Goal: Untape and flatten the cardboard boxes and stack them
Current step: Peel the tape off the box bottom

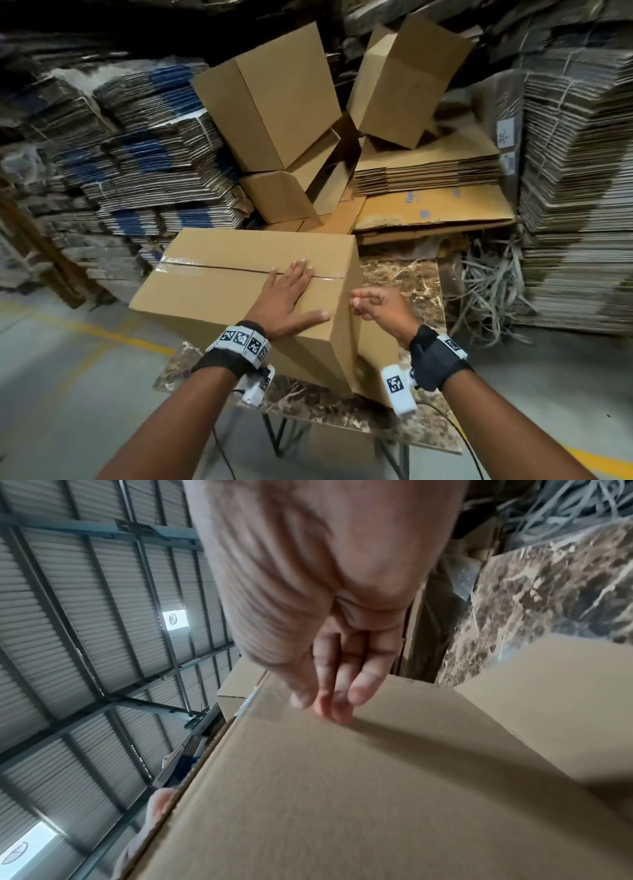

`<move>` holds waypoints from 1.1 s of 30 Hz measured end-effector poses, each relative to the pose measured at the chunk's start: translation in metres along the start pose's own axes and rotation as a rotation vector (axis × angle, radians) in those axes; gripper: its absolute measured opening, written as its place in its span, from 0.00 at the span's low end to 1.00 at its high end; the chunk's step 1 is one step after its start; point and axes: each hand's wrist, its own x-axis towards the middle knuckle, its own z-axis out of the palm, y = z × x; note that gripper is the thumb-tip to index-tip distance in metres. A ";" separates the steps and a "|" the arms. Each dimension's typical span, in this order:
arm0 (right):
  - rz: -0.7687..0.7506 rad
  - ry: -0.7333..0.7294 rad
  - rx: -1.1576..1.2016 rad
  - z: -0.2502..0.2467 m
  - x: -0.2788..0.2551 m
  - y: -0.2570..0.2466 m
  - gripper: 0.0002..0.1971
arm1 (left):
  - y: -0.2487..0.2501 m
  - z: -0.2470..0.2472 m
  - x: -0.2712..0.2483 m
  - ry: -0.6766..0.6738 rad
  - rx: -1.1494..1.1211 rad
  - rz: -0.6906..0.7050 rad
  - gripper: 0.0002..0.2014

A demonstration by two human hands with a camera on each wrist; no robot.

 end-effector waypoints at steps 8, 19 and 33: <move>0.029 0.033 0.164 0.009 0.015 0.024 0.10 | 0.006 0.006 -0.008 0.010 0.003 -0.009 0.54; 0.085 0.107 0.322 -0.006 0.020 0.066 0.10 | 0.024 0.057 0.017 -0.123 0.088 -0.019 0.49; 0.193 -0.034 0.371 0.019 0.018 0.105 0.11 | -0.011 0.065 0.005 -0.076 0.109 -0.054 0.48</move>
